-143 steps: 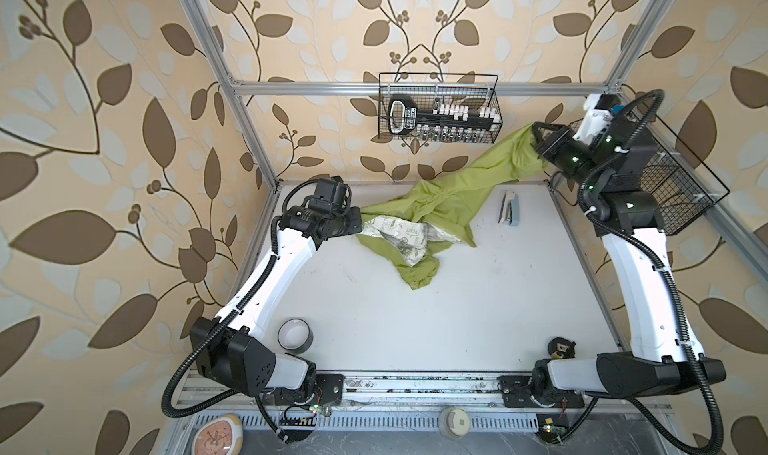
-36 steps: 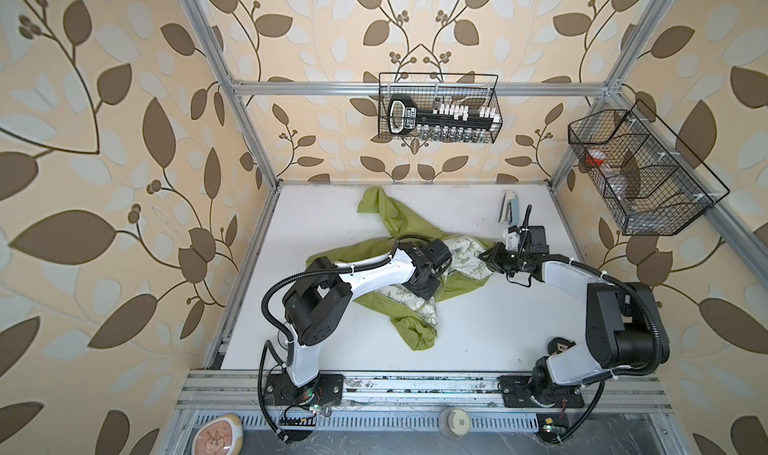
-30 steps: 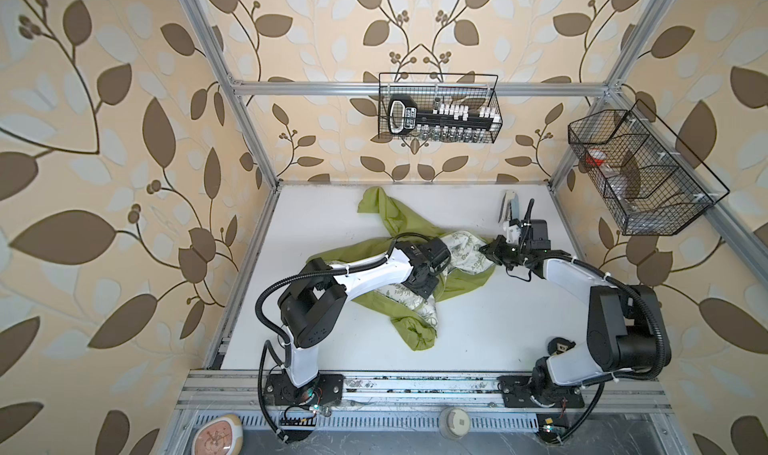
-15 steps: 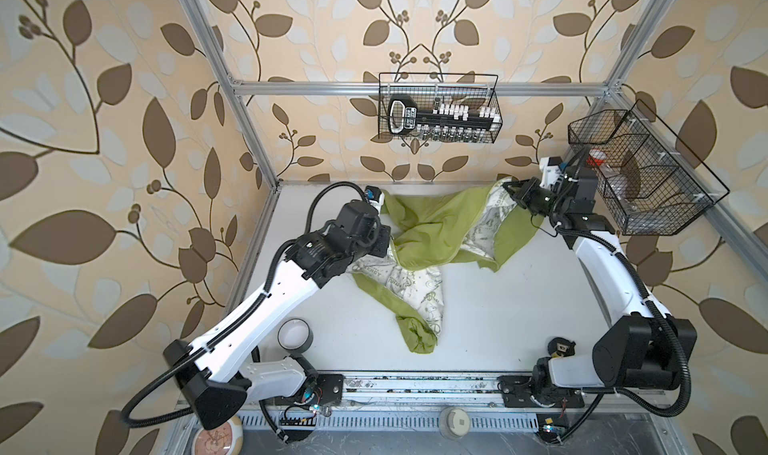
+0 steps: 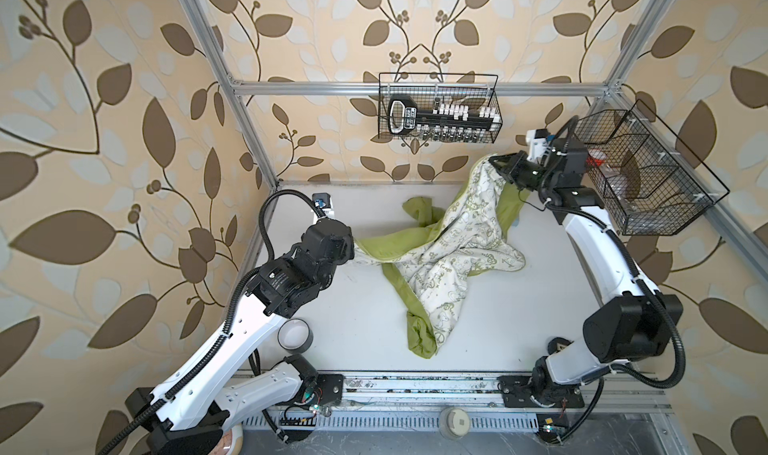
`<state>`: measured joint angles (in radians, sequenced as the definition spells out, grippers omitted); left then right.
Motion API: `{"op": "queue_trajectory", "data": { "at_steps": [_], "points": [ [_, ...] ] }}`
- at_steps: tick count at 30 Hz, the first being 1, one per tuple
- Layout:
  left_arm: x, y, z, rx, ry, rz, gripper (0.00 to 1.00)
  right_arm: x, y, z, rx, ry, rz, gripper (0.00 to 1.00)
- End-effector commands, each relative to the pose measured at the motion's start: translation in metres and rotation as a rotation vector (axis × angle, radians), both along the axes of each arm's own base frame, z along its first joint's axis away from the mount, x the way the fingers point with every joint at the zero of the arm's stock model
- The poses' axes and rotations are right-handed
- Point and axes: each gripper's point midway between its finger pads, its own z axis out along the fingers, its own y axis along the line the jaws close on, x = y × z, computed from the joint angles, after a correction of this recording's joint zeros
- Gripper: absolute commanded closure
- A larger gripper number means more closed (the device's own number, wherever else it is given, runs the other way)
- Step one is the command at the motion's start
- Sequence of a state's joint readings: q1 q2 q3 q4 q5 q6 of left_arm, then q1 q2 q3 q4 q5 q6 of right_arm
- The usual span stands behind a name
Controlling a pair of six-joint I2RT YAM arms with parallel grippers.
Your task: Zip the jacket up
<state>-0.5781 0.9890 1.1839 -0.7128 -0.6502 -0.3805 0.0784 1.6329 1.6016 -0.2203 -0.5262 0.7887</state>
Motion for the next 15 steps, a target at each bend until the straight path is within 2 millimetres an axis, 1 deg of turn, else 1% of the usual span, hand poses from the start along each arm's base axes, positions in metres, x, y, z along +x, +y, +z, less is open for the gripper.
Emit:
{"op": "queue_trajectory", "data": {
  "at_steps": [1,2,4,6,7,8,9,10,11,12,13,14,15],
  "points": [
    [-0.001,0.064,-0.022,0.078,0.018,0.301,1.00,0.010,0.048,-0.033,-0.072,0.060,0.059,1.00],
    [0.001,0.076,-0.035,0.076,0.039,0.348,1.00,0.013,0.060,-0.044,-0.089,0.078,0.068,1.00],
    [0.007,0.102,-0.066,0.002,0.085,0.438,1.00,0.020,0.090,-0.067,-0.119,0.108,0.091,1.00],
    [0.012,0.119,-0.087,-0.093,0.117,0.499,1.00,0.024,0.113,-0.087,-0.146,0.134,0.111,0.99],
    [0.012,0.131,-0.093,-0.112,0.126,0.550,1.00,0.024,0.124,-0.098,-0.160,0.149,0.125,0.90],
    [0.011,0.141,-0.099,-0.123,0.138,0.591,1.00,0.024,0.133,-0.103,-0.165,0.155,0.140,0.78],
    [0.010,0.152,-0.106,-0.145,0.149,0.628,0.99,0.023,0.140,-0.107,-0.172,0.159,0.154,0.63],
    [0.010,0.161,-0.111,-0.188,0.158,0.655,0.78,0.020,0.145,-0.108,-0.180,0.157,0.168,0.53],
    [0.010,0.167,-0.114,-0.225,0.164,0.668,0.55,0.018,0.147,-0.109,-0.190,0.152,0.175,0.47],
    [0.011,0.171,-0.116,-0.257,0.167,0.674,0.38,0.015,0.147,-0.107,-0.201,0.145,0.180,0.41],
    [0.012,0.172,-0.113,-0.266,0.159,0.668,0.31,0.012,0.145,-0.105,-0.214,0.138,0.182,0.37],
    [0.015,0.170,-0.110,-0.266,0.155,0.649,0.29,0.009,0.142,-0.101,-0.222,0.130,0.181,0.34],
    [0.017,0.167,-0.107,-0.275,0.152,0.621,0.28,0.006,0.135,-0.095,-0.229,0.119,0.174,0.31]
  ]
}}
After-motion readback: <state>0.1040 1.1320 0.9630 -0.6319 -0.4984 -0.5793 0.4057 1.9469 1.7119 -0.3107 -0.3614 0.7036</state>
